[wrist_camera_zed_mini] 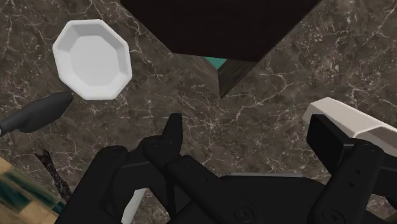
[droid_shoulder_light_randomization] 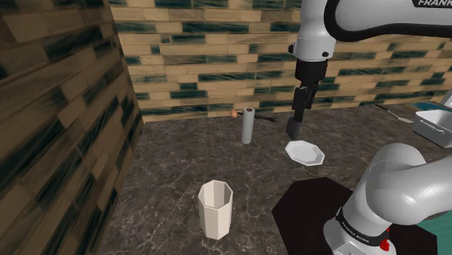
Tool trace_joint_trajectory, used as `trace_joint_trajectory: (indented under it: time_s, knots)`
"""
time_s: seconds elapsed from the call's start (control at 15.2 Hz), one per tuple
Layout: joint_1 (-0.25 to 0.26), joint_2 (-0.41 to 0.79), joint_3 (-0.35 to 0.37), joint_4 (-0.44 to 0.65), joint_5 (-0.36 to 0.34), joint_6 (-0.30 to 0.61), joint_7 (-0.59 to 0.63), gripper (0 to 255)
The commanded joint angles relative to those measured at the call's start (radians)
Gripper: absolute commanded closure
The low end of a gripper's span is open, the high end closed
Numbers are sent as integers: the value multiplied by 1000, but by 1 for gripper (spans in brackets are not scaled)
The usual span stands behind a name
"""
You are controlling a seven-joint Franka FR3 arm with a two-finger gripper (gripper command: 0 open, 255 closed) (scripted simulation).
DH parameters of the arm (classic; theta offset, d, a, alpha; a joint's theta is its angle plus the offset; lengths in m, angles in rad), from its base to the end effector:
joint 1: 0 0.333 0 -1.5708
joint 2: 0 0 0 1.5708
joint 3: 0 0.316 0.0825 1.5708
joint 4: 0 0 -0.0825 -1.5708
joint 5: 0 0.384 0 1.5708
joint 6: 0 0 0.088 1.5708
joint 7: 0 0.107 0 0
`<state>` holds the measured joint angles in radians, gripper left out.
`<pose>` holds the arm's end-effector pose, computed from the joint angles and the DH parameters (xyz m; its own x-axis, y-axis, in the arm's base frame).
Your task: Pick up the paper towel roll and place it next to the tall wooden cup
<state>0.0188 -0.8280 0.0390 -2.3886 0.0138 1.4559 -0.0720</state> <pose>0.2819 0.0214 0.5781 0.9877 0.1152 -0.1057 0.1167 -0.9931 0.0073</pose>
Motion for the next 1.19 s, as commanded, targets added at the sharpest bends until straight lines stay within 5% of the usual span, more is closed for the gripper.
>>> trace_joint_trajectory:
  time_s: [0.0, 1.12]
  knots:
    - [0, 0, 0, 0, 0, 0, 0, 0]
    - [-26, 519, -194, 143, -101, 441, -314, 0]
